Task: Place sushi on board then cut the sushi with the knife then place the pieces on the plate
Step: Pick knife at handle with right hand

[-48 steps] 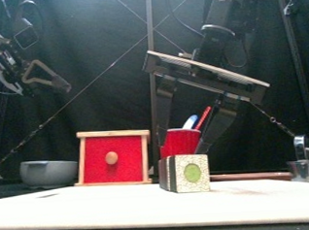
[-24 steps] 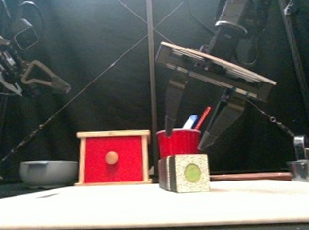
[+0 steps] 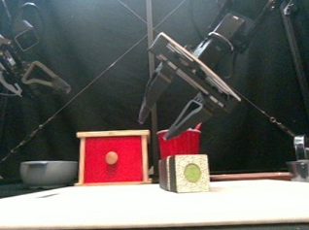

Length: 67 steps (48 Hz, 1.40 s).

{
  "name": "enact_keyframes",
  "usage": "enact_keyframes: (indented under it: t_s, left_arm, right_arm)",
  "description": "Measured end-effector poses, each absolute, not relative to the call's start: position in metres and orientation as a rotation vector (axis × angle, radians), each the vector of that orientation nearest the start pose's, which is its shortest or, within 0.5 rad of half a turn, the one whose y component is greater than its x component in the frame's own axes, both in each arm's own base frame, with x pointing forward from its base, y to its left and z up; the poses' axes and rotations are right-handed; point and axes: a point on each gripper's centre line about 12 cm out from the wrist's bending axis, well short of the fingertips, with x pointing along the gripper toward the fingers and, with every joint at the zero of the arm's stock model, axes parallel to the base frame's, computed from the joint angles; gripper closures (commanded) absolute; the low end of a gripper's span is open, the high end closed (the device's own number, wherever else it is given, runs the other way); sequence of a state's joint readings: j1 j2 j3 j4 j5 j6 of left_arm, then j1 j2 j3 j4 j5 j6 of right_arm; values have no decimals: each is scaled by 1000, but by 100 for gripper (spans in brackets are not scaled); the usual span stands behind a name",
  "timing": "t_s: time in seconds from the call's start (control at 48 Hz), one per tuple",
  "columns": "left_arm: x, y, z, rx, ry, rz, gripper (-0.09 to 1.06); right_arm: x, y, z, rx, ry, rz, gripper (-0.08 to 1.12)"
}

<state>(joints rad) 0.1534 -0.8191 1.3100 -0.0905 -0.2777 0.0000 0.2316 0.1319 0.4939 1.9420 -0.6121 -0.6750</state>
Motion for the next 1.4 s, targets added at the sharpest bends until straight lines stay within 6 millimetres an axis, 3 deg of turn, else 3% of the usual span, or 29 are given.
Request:
enact_keyframes:
  t_s: [0.146, 0.479, 0.729, 0.896, 1.396]
  left_arm:
    - [199, 34, 209, -109, 207, 190, 99]
    - [198, 35, 209, -140, 203, 202, 99]
    - [198, 36, 208, -169, 202, 213, 99]
    - [198, 36, 209, -170, 200, 215, 99]
    - [197, 39, 209, -176, 199, 232, 99]
  right_arm:
    - [402, 23, 177, 882, 438, -699, 19]
    - [385, -5, 169, 855, 471, -660, 19]
    - [374, -22, 176, 907, 463, -639, 19]
    - [360, -33, 176, 966, 467, -644, 19]
    - [352, -45, 182, 1208, 479, -520, 19]
